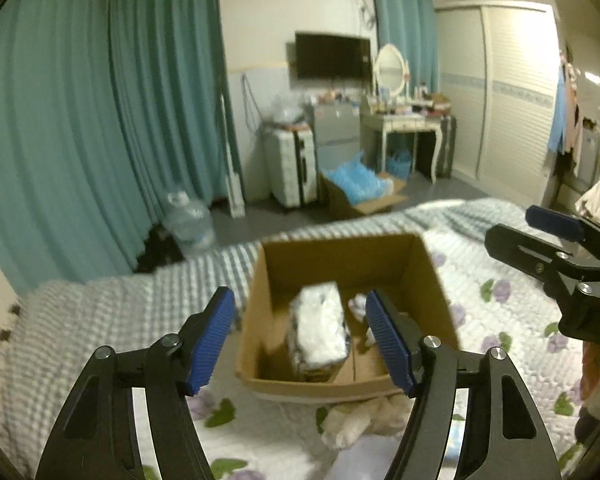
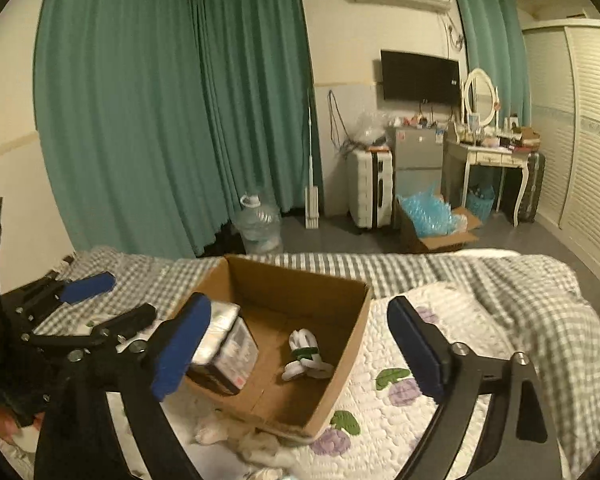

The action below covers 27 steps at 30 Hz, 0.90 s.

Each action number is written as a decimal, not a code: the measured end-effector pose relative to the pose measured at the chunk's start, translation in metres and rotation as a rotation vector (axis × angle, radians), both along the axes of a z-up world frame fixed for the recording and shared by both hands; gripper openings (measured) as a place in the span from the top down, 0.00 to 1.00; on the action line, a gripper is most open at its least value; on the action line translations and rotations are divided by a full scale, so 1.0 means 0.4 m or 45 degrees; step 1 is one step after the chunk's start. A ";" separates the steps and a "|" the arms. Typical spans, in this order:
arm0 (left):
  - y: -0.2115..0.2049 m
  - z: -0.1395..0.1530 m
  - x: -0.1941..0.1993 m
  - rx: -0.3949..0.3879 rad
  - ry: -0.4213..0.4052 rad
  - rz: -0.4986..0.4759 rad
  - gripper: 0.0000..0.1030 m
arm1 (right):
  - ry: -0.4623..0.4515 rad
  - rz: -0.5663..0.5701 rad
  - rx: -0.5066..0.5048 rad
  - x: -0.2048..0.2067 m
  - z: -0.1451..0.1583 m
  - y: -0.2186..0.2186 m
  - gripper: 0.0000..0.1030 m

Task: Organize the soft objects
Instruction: 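Withdraw both tools from the box back toward the pile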

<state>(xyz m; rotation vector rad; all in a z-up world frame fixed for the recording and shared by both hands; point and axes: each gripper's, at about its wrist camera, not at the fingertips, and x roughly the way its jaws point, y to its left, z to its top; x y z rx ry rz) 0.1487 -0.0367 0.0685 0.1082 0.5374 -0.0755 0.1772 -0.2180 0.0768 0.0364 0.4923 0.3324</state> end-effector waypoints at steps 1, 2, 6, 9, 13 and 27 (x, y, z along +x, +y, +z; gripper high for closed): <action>-0.001 0.025 -0.025 0.000 -0.025 0.000 0.31 | -0.012 -0.009 -0.012 -0.023 0.022 -0.007 0.11; 0.001 0.049 -0.053 0.001 -0.051 -0.002 0.23 | -0.033 -0.019 -0.035 -0.057 0.053 -0.013 0.10; -0.003 0.141 -0.169 0.041 -0.192 0.058 0.19 | -0.094 -0.047 -0.102 -0.168 0.137 -0.031 0.08; -0.002 0.164 -0.233 0.046 -0.209 0.058 0.19 | -0.128 -0.042 -0.117 -0.246 0.176 -0.049 0.06; -0.014 0.129 -0.267 0.052 -0.125 0.029 0.19 | -0.175 -0.031 -0.126 -0.334 0.177 -0.067 0.05; -0.044 -0.266 -0.185 -0.075 0.325 0.081 0.19 | 0.183 0.082 -0.167 -0.241 -0.235 -0.083 0.05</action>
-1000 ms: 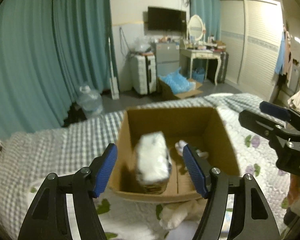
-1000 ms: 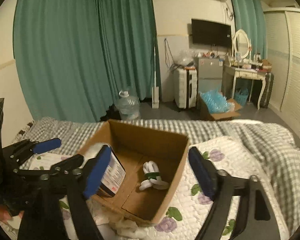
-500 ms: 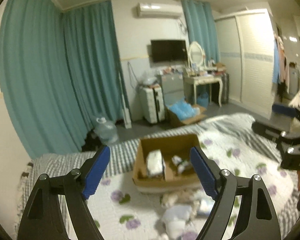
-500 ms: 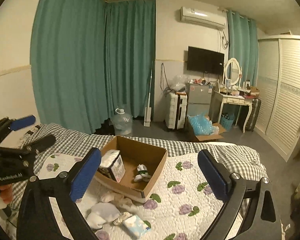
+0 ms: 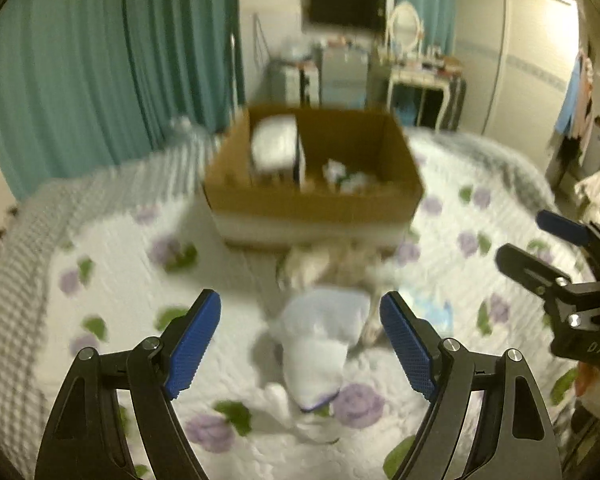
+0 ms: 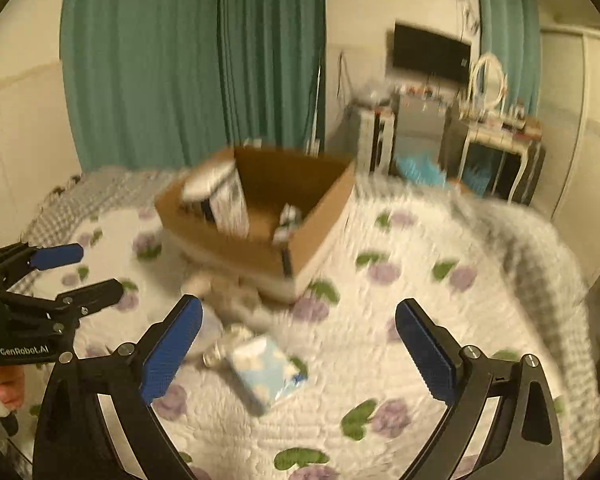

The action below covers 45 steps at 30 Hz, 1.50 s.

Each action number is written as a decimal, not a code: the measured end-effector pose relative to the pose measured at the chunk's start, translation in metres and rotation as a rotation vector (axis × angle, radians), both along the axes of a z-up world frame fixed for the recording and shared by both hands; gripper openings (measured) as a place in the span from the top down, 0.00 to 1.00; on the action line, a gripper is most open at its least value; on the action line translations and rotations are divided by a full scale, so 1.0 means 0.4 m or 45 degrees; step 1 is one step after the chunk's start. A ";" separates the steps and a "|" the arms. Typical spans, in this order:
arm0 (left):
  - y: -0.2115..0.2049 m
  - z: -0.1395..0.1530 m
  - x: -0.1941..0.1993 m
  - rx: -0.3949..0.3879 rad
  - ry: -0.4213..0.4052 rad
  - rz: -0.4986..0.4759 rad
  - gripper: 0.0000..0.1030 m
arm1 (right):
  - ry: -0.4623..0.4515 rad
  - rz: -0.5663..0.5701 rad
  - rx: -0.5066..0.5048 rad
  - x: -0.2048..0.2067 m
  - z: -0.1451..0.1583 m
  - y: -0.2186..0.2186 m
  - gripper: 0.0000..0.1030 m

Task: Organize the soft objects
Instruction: 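Withdraw both tools from the box back toward the pile, then grasp the white sock with the left tool while the right tool grasps the blue tissue pack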

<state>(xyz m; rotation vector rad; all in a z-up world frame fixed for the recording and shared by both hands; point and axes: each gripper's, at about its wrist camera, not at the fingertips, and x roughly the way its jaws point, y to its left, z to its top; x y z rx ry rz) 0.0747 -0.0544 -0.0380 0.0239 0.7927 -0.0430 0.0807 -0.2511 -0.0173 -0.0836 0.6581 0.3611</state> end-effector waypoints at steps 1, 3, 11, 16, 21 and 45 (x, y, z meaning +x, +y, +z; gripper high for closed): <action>-0.006 -0.027 0.006 0.008 0.027 -0.001 0.19 | 0.032 0.007 0.002 0.010 -0.031 0.005 0.05; -0.011 -0.074 0.017 0.016 0.071 -0.012 0.19 | 0.104 0.023 -0.011 0.032 -0.095 0.020 0.05; -0.024 -0.191 0.058 0.029 0.178 -0.043 0.21 | 0.271 0.078 -0.052 0.080 -0.241 0.053 0.05; -0.018 -0.231 0.076 0.024 0.208 -0.057 0.22 | 0.336 0.090 -0.065 0.103 -0.286 0.066 0.14; -0.023 -0.230 0.070 0.029 0.184 -0.089 0.40 | 0.388 0.110 -0.021 0.114 -0.298 0.063 0.33; 0.000 0.000 -0.048 0.081 -0.052 -0.103 0.58 | 0.137 0.022 0.046 -0.006 -0.090 0.030 0.36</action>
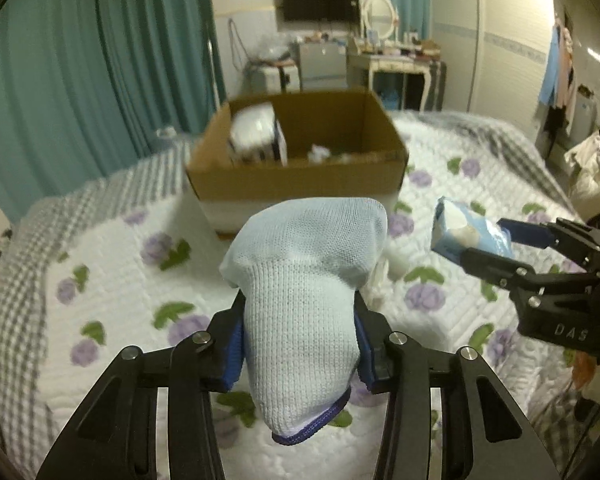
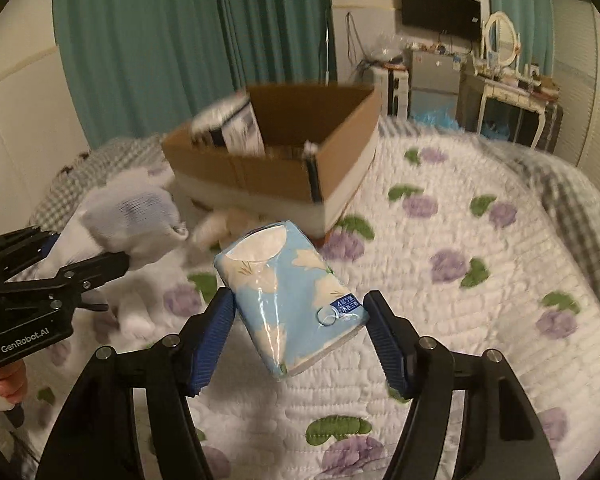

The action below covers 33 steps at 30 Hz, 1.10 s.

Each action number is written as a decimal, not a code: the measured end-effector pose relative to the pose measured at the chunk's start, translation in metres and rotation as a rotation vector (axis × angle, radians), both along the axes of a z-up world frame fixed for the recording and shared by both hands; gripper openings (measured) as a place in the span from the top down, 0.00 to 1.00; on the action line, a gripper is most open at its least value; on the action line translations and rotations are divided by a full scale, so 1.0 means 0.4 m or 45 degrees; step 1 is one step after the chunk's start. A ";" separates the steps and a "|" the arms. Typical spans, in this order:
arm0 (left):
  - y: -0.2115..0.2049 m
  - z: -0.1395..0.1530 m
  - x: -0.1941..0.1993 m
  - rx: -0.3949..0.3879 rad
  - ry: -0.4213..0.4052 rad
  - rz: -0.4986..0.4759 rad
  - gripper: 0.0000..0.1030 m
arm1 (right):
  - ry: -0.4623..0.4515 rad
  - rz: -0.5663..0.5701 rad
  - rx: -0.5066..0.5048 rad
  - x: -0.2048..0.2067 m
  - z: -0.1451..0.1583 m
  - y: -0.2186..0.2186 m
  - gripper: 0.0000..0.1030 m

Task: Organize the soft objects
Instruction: 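Grasp the white sock with the left tool while the right tool grasps the blue tissue pack, then lower the sock and blue tissue pack into the box and open both tools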

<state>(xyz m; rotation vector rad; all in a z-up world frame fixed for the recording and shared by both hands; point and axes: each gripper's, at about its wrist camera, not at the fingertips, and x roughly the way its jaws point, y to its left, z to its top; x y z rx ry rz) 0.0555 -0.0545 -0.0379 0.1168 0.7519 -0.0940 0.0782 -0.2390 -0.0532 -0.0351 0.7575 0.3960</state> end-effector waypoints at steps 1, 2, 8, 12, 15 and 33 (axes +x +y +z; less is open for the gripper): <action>0.005 0.023 -0.003 0.001 -0.023 0.001 0.58 | -0.017 -0.004 -0.001 -0.001 0.022 0.000 0.36; 0.008 0.042 -0.006 0.004 -0.043 0.002 0.58 | -0.045 -0.008 -0.004 -0.003 0.053 0.001 0.36; 0.010 0.143 0.001 0.010 -0.148 -0.012 0.58 | -0.159 -0.016 -0.001 0.007 0.190 0.014 0.36; 0.011 0.202 0.038 0.022 -0.218 -0.028 0.58 | -0.233 -0.011 0.008 0.055 0.281 0.038 0.36; 0.011 0.234 0.089 0.043 -0.261 -0.028 0.58 | -0.276 -0.016 0.014 0.114 0.334 0.059 0.36; 0.016 0.102 0.509 0.151 -0.162 -0.021 0.56 | -0.130 -0.098 0.014 0.534 0.224 0.116 0.36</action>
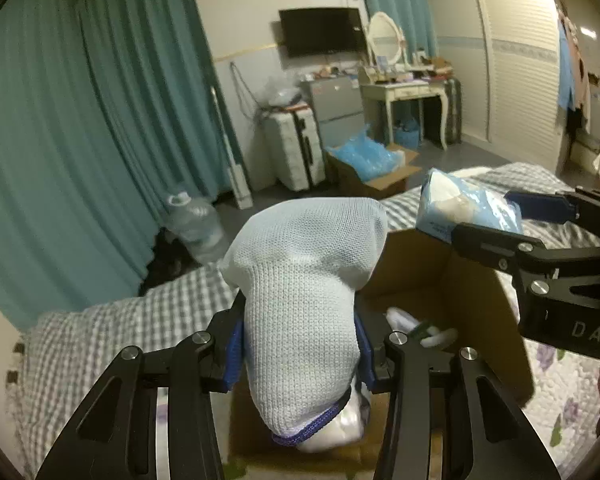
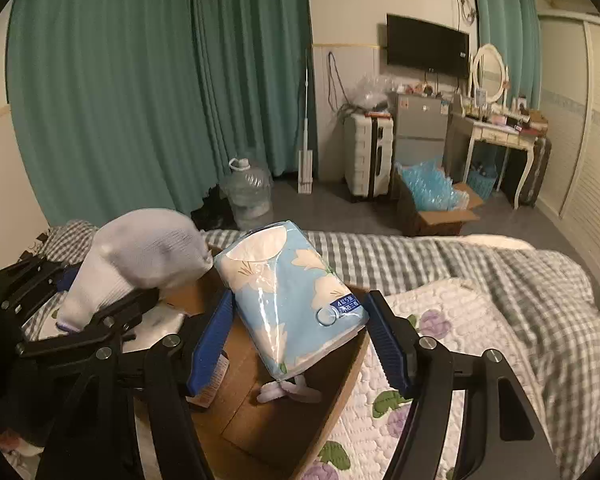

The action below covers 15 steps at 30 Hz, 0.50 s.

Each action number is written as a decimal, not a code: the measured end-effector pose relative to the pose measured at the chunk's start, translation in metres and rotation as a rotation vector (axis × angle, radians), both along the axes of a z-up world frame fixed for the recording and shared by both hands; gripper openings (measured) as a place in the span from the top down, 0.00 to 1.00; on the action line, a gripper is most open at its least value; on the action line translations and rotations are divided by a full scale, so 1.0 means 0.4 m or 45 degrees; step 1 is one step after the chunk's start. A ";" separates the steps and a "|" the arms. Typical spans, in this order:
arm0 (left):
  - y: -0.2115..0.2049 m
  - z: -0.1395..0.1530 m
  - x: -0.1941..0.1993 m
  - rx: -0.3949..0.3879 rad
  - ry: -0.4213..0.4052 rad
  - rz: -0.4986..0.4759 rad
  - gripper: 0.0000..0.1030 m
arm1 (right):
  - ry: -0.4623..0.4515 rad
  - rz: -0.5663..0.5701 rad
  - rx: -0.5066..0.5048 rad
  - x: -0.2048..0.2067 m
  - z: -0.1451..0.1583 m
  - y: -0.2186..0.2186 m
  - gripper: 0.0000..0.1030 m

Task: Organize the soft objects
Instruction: 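Lower the sock and blue tissue pack into the box and open both tools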

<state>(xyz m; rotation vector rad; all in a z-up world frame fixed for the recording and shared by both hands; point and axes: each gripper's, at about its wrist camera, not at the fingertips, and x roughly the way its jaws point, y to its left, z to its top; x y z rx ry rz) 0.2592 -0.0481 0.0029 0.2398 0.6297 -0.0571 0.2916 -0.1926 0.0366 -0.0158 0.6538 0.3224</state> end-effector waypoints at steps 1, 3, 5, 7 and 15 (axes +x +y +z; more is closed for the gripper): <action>0.000 -0.007 0.007 -0.009 0.008 -0.013 0.53 | 0.004 0.003 0.004 0.010 -0.011 0.001 0.35; 0.001 -0.015 0.016 -0.049 0.017 -0.042 0.53 | -0.002 0.022 0.032 0.014 -0.029 -0.008 0.34; 0.006 -0.017 0.020 -0.089 0.019 -0.052 0.36 | -0.005 0.038 0.072 0.019 -0.037 -0.015 0.27; 0.000 -0.010 0.018 -0.086 -0.025 -0.028 0.34 | -0.038 0.024 0.069 0.012 -0.035 -0.023 0.15; -0.003 0.089 -0.064 -0.084 -0.109 -0.017 0.34 | -0.149 -0.037 0.062 -0.088 0.054 -0.068 0.09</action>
